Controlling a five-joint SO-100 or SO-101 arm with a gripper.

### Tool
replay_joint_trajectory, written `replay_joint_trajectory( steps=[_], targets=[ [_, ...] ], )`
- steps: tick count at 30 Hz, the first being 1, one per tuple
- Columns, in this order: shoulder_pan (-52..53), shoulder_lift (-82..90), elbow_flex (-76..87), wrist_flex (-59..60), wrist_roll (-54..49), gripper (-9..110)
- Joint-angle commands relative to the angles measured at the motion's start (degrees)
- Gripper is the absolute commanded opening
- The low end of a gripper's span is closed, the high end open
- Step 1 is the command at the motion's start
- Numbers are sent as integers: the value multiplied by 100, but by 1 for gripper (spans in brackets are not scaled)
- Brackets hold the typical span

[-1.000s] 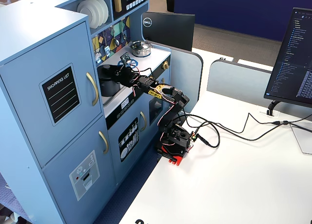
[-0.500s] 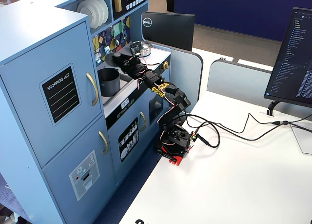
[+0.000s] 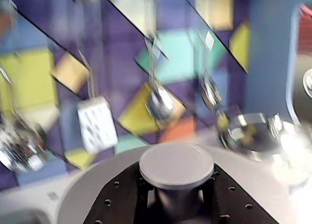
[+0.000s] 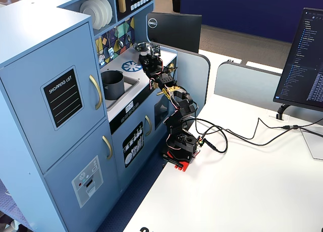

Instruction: Take off the lid from the gray recipient and place it on the counter

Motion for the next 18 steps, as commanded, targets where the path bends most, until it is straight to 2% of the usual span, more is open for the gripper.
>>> replay_joint_trajectory(
  steps=[1, 18],
  targets=[
    [141, 141, 149, -457, 62, 0],
    [141, -976, 721, -1573, 62, 0]
  ],
)
